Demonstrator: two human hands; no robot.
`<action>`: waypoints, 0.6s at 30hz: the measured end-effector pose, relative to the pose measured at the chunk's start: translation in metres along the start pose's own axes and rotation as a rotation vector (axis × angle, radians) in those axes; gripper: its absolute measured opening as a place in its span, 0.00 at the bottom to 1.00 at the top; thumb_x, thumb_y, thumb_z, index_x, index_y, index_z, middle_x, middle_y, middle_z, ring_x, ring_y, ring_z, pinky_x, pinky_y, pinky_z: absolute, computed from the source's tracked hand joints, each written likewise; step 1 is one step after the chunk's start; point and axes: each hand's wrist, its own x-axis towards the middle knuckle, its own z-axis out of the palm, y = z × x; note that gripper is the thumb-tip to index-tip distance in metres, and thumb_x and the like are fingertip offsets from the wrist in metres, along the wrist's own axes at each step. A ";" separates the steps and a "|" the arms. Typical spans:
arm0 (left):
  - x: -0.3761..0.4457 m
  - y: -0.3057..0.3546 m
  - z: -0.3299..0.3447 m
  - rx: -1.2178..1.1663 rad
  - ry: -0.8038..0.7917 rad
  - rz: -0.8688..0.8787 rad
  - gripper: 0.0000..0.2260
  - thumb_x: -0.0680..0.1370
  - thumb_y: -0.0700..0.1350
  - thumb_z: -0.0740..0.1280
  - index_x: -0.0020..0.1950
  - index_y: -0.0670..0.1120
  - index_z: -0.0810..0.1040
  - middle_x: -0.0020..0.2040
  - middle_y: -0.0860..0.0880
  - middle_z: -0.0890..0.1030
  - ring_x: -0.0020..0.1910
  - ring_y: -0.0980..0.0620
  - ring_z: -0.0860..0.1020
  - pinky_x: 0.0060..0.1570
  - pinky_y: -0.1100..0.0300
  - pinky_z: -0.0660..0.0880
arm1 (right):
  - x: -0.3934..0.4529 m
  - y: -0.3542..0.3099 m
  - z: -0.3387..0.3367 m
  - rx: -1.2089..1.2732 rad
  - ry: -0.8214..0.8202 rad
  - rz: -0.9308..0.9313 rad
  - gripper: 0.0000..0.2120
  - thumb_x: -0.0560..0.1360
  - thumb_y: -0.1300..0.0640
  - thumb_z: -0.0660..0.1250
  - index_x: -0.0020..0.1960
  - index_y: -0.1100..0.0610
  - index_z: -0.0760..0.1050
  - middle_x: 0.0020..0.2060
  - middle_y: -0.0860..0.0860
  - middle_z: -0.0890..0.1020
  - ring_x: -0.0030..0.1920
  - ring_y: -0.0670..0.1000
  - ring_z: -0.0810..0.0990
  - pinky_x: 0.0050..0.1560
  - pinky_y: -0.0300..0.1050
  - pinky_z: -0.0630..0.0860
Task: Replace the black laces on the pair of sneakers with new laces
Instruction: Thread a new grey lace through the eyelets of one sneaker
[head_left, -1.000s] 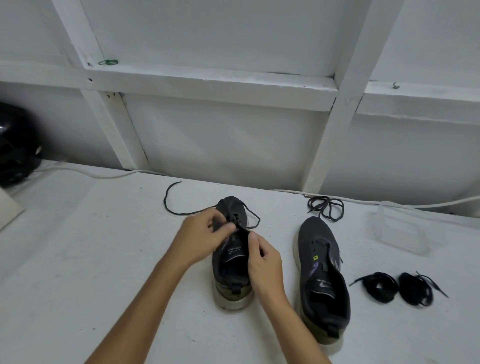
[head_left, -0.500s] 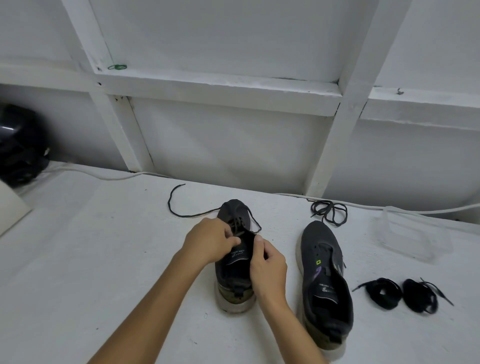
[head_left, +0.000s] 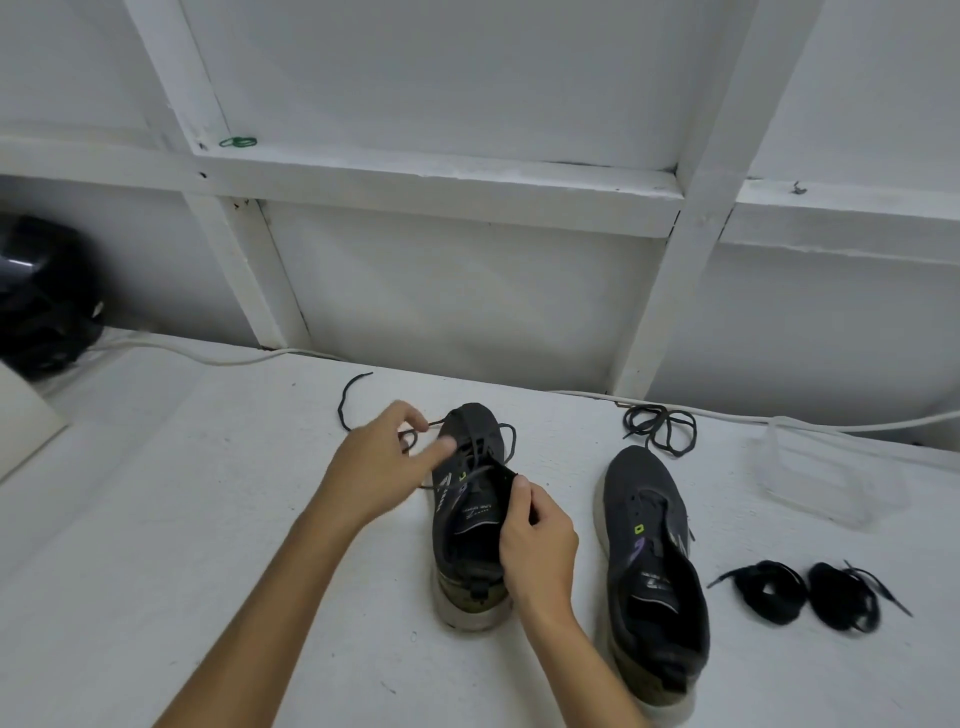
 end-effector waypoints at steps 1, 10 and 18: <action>0.000 -0.006 0.004 0.130 -0.061 0.022 0.14 0.72 0.64 0.71 0.51 0.57 0.79 0.47 0.57 0.79 0.50 0.58 0.78 0.49 0.58 0.76 | 0.000 0.000 0.000 -0.004 0.000 -0.002 0.22 0.84 0.52 0.59 0.31 0.53 0.66 0.24 0.44 0.68 0.28 0.44 0.66 0.31 0.35 0.65; -0.022 0.014 -0.028 -0.487 -0.561 0.216 0.10 0.73 0.50 0.71 0.38 0.44 0.79 0.28 0.54 0.69 0.29 0.56 0.65 0.31 0.64 0.63 | 0.001 -0.001 0.004 -0.025 0.077 0.064 0.22 0.84 0.52 0.58 0.32 0.57 0.64 0.24 0.46 0.67 0.27 0.45 0.65 0.30 0.37 0.64; -0.007 0.016 -0.031 -0.907 -0.470 0.143 0.07 0.68 0.50 0.73 0.35 0.48 0.81 0.22 0.55 0.58 0.27 0.56 0.63 0.30 0.64 0.65 | 0.002 0.001 0.002 -0.028 0.026 0.037 0.18 0.83 0.53 0.59 0.35 0.54 0.72 0.29 0.44 0.75 0.32 0.43 0.71 0.37 0.38 0.69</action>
